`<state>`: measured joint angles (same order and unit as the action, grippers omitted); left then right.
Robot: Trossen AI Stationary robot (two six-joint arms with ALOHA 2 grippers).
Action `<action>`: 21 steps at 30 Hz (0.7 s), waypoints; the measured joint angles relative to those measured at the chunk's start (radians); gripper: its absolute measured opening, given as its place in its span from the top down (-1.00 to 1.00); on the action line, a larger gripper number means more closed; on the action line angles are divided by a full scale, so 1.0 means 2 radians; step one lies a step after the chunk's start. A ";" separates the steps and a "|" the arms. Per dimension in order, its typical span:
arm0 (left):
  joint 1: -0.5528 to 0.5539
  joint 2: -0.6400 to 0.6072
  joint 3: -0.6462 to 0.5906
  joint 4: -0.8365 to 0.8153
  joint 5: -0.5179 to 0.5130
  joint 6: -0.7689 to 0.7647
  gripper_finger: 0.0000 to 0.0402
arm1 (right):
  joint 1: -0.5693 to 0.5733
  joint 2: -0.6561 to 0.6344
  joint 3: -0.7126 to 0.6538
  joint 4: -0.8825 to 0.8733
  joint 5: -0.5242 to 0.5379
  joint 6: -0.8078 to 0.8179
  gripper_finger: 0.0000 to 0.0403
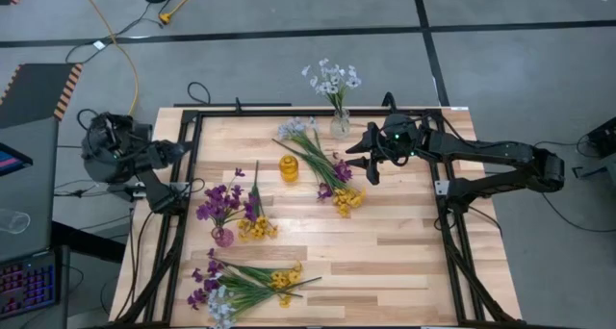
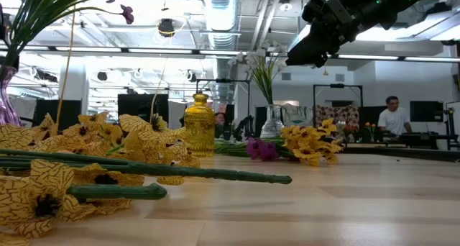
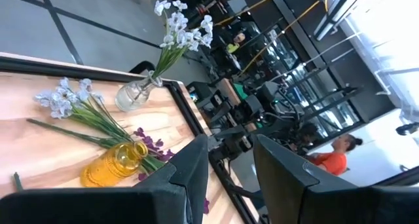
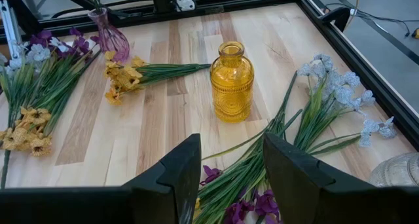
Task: Sort flowers into vase by color
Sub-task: Put the top left yellow flowers into the yellow vase
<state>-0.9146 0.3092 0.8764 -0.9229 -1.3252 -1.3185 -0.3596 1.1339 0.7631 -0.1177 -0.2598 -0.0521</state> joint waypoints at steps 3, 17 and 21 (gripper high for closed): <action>0.002 0.029 0.000 0.001 -0.004 -0.019 0.46 | 0.000 0.000 0.000 0.000 0.000 0.000 0.05; 0.201 0.144 0.000 0.002 0.176 -0.091 0.46 | 0.000 0.000 0.000 0.016 0.000 0.000 0.05; 0.293 0.139 0.000 0.021 0.260 -0.052 0.46 | 0.000 0.000 0.000 0.018 0.000 0.000 0.05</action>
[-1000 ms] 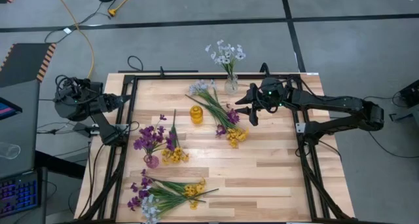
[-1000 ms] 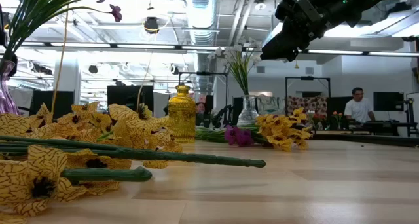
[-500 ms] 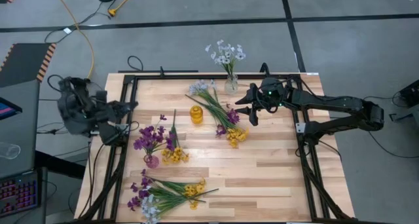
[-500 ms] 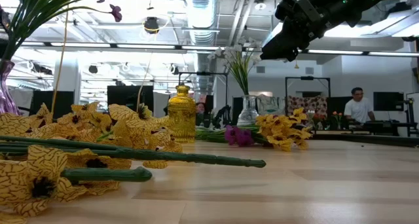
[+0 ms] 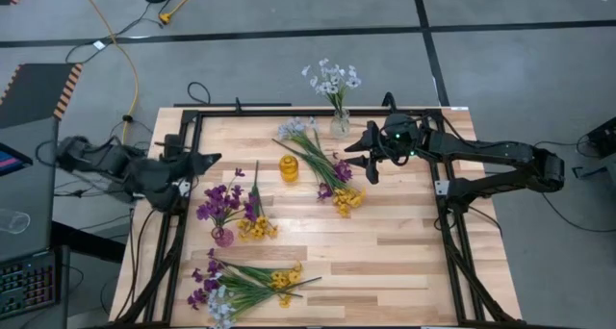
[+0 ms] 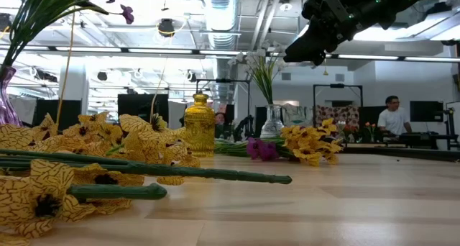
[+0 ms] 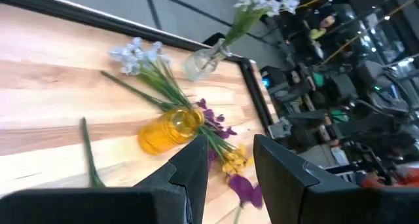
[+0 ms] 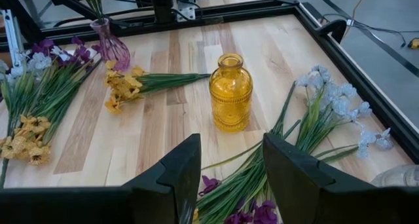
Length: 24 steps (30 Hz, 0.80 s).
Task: Sort flowers into vase by color
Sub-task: Put the top left yellow flowers into the yellow vase
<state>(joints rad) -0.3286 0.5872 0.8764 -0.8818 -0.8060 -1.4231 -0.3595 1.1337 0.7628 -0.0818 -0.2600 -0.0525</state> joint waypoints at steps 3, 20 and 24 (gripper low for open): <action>0.067 -0.003 0.000 0.019 0.076 0.034 0.46 | 0.000 0.000 0.000 0.000 0.000 0.000 0.05; 0.294 0.051 0.000 0.021 0.196 0.220 0.46 | 0.000 0.000 0.000 0.000 0.000 0.000 0.05; 0.313 0.080 0.000 0.022 0.217 0.216 0.46 | 0.000 0.000 0.000 0.000 0.000 0.000 0.05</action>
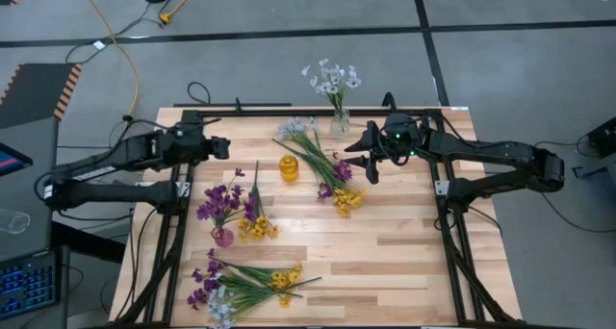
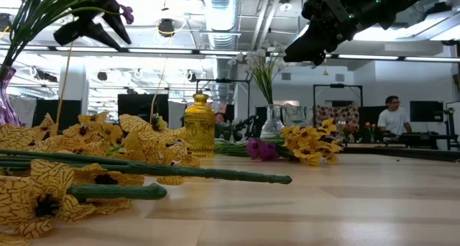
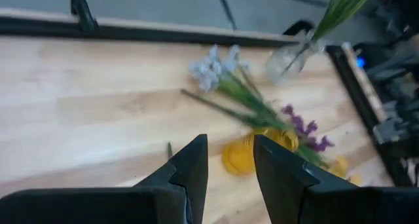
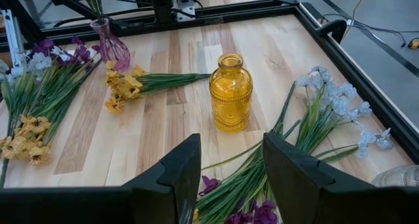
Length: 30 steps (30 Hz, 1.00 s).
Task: Sort flowers into vase by color
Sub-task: Put the top left yellow flowers into the yellow vase
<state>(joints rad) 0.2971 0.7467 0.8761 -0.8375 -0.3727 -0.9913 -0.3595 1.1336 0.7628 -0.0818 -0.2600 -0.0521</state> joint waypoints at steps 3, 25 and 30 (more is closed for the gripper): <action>0.019 0.032 0.000 0.013 0.029 0.000 0.46 | 0.000 0.000 0.000 0.000 0.000 0.000 0.05; 0.165 0.259 0.000 0.030 0.296 0.093 0.46 | 0.000 0.000 0.000 0.000 0.000 0.000 0.05; 0.165 0.303 0.000 0.029 0.318 0.106 0.46 | 0.000 0.000 0.000 0.000 0.000 0.000 0.05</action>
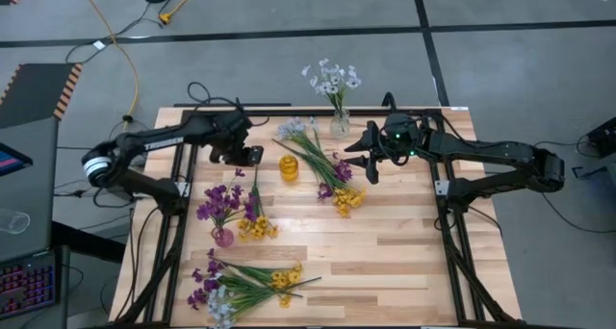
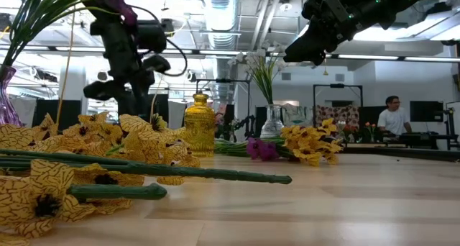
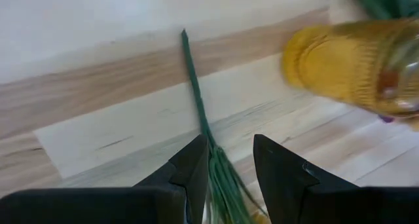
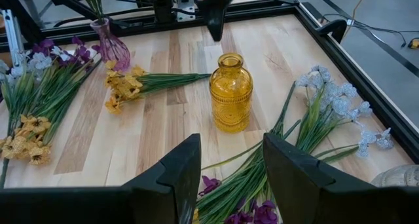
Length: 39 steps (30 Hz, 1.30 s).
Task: Sort flowers into vase by color
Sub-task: Put the top left yellow flowers into the yellow vase
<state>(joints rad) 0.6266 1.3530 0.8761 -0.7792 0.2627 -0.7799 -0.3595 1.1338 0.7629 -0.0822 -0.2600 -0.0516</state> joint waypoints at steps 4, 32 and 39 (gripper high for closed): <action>0.000 0.031 0.000 0.000 0.011 0.002 0.46 | 0.000 0.000 0.000 0.000 0.000 0.000 0.05; -0.077 0.136 0.000 0.018 -0.014 -0.022 0.46 | 0.000 0.000 0.000 0.000 0.000 0.000 0.05; -0.094 0.136 0.000 0.019 -0.034 -0.038 0.46 | 0.000 0.000 0.000 0.000 0.000 0.000 0.05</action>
<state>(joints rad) 0.4383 1.6241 0.8761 -0.7409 0.1950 -0.8559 -0.3595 1.1339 0.7628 -0.0826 -0.2600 -0.0517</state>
